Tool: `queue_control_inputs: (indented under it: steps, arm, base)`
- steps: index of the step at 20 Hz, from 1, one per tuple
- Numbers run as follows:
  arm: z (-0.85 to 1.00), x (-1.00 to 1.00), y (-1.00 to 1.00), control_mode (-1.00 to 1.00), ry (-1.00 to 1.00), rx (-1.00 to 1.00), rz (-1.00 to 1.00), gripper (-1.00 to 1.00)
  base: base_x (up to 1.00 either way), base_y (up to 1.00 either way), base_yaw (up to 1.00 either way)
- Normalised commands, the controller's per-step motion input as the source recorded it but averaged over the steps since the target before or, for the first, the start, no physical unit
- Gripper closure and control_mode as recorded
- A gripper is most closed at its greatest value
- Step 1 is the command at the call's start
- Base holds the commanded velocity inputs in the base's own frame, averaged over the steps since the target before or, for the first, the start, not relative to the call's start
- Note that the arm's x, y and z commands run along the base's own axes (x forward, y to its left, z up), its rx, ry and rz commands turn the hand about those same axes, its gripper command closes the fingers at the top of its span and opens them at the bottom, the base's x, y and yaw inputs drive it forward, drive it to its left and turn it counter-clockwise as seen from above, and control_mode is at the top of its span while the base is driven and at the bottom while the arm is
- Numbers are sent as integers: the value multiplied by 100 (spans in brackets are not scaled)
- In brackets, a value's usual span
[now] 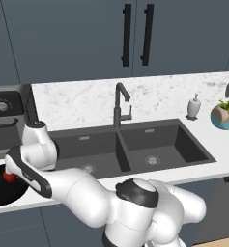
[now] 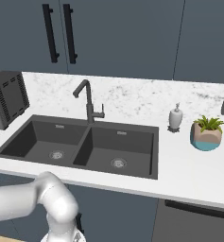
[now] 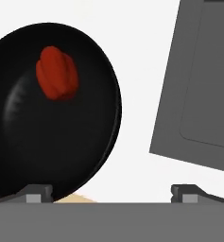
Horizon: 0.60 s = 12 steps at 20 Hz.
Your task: Pick the bell pepper from the sink and place it in the bowl. Then pick the bowl and place it in the microwave. Then close the microwave door and press the start button.
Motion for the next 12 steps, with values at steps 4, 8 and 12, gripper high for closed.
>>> queue_control_inputs:
  steps: [4, 8, 12]
  arm:
    - [-24, 19, 0, -100, 0, 0, 0, -100]
    - [-21, 37, 7, -100, 0, 0, 0, -100]
    - [-21, 31, 8, -100, 0, 0, 0, -100]
  base:
    - [0, 0, 0]
    - [0, 0, 0]
    - [0, 0, 0]
